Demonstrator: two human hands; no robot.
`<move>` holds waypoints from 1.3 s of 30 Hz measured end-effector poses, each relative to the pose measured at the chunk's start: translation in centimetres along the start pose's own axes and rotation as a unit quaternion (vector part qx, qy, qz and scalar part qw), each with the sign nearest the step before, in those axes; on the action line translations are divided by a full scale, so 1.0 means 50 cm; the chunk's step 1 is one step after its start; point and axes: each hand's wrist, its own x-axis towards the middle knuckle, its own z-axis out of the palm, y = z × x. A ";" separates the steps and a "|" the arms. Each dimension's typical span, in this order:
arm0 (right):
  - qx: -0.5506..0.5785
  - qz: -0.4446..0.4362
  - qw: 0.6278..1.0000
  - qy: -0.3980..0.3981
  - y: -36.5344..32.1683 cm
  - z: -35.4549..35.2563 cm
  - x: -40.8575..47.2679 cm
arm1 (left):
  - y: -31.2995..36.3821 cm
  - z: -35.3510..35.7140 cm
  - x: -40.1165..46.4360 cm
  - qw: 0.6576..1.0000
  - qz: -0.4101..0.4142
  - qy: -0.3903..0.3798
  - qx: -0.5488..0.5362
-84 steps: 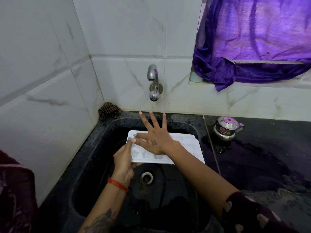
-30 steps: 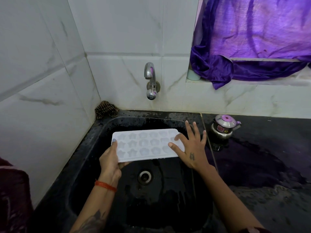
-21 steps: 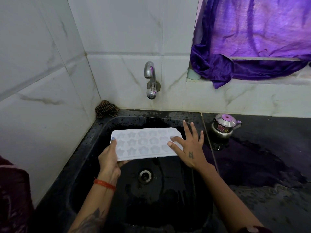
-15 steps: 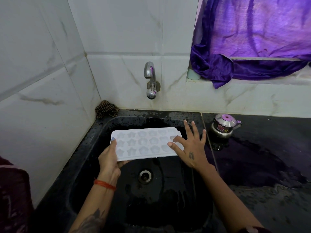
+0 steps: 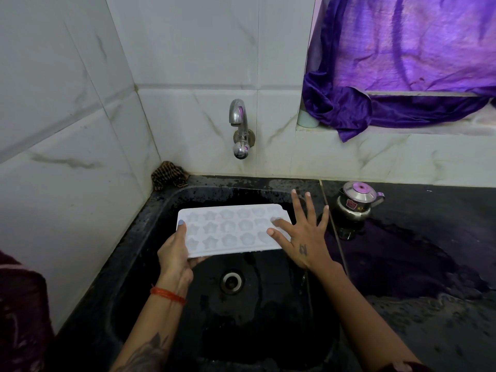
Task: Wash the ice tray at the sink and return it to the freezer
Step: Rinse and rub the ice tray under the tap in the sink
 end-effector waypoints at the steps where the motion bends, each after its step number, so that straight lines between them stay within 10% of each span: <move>1: 0.007 0.000 1.000 -0.005 0.000 -0.001 0.000 | 0.000 0.000 0.000 1.000 0.000 0.000 0.000; 39: 0.004 0.031 1.000 0.001 0.005 -0.011 -0.001 | 0.000 0.003 -0.007 1.000 -0.010 -0.003 -0.006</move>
